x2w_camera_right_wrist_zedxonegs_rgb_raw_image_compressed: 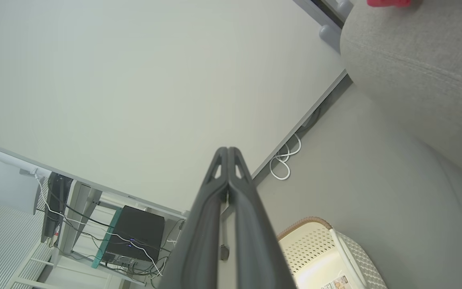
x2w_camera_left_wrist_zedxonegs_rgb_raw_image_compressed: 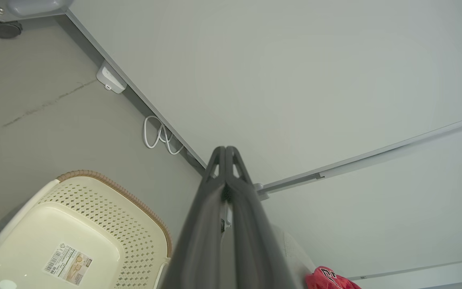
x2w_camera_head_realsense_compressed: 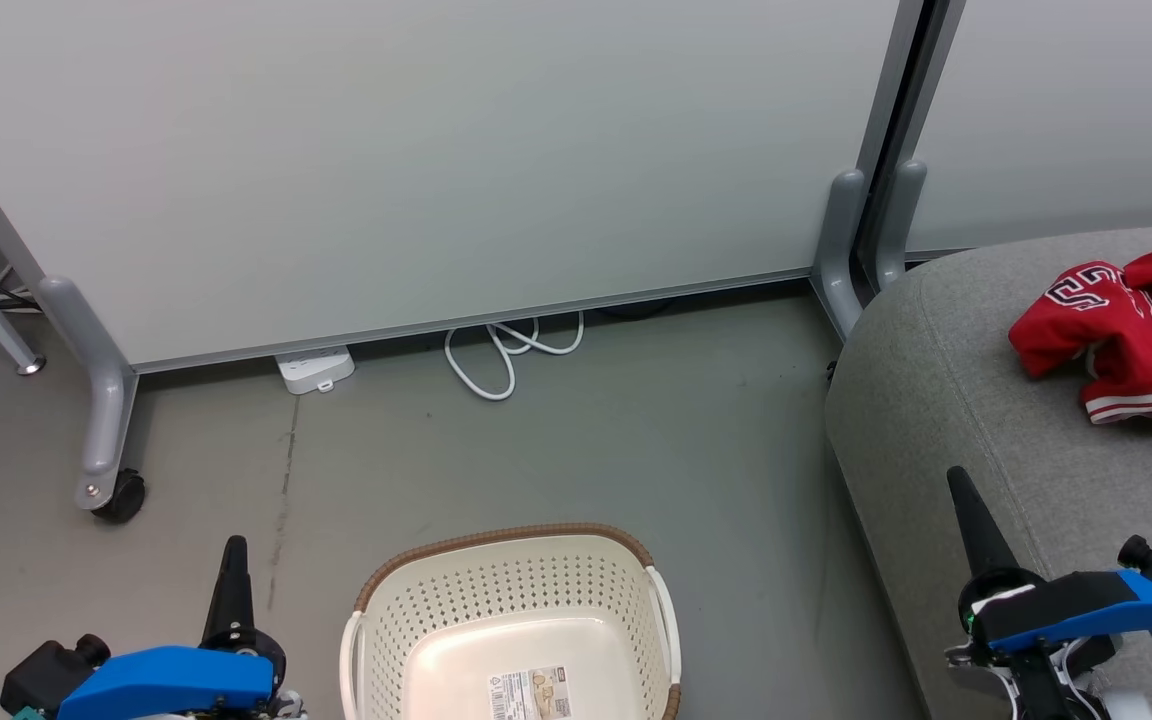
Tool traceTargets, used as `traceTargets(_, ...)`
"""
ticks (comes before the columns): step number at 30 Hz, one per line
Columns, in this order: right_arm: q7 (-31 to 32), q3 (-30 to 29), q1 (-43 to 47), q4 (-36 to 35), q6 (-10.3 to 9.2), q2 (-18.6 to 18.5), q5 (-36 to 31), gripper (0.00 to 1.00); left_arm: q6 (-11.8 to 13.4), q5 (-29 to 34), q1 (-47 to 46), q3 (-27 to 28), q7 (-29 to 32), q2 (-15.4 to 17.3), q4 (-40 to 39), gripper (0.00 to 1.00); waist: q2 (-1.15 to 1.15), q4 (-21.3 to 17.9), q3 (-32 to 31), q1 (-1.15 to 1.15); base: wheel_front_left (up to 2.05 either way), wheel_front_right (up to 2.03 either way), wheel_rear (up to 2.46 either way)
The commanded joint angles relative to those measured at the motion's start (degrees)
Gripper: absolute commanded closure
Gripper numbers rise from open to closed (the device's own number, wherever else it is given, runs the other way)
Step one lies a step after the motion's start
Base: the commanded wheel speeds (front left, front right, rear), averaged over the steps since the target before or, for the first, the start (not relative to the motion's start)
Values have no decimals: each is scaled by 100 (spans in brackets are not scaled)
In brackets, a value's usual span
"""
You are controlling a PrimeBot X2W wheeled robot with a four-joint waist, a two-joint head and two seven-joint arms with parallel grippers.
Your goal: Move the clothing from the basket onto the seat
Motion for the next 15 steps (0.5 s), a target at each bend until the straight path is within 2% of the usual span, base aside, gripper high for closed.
traceTargets(1, 23, -39, 41, -98, 2, 9, 203, 100, -5, -179, -150, 60, 51, 6, -91, 100, 0, 2, -1, 0, 0, 0, 0)
traceTargets(15, 142, -135, 62, -197, 2, 26, 1007, 100, -6, -906, -245, 128, 266, 4, -171, 100, 0, 16, -6, 0, 0, 0, 0)
